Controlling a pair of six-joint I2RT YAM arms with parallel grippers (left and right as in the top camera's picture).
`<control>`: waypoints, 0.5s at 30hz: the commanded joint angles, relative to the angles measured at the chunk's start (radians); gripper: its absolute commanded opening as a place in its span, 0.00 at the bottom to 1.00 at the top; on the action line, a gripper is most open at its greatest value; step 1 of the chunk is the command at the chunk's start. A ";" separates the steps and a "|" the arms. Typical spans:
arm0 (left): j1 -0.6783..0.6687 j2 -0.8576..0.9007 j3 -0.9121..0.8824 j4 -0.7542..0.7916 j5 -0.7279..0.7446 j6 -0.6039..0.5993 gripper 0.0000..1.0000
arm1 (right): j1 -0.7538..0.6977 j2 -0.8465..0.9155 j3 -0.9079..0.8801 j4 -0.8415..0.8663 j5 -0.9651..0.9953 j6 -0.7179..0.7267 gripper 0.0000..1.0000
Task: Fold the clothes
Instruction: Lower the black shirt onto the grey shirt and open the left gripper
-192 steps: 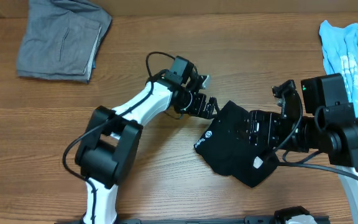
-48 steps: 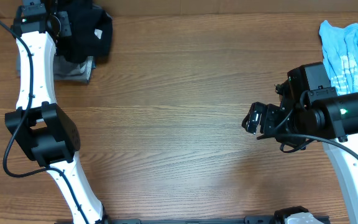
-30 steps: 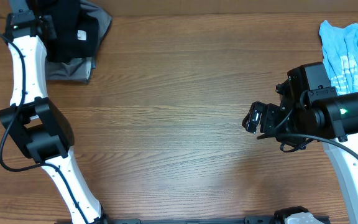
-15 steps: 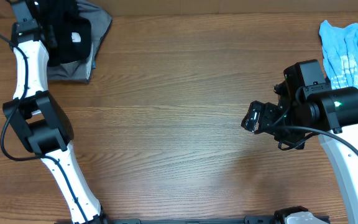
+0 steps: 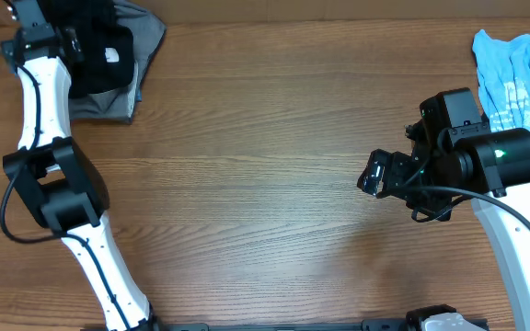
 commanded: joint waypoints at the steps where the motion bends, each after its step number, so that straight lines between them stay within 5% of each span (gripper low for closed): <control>1: -0.035 -0.153 0.026 0.000 -0.021 -0.119 0.99 | 0.005 0.000 0.013 0.003 0.012 0.001 1.00; 3: -0.048 -0.160 0.026 0.000 -0.021 -0.119 0.88 | 0.005 0.000 0.013 0.003 0.011 -0.003 1.00; 6: -0.061 -0.151 0.026 0.000 0.043 -0.123 0.13 | 0.005 0.000 0.013 0.004 0.012 -0.003 1.00; 7: -0.063 -0.144 0.024 0.000 0.088 -0.133 0.04 | 0.005 0.000 0.013 0.005 0.012 -0.003 1.00; 15: -0.067 -0.030 0.024 0.027 0.285 -0.190 0.04 | 0.005 0.000 0.013 -0.002 0.019 -0.003 1.00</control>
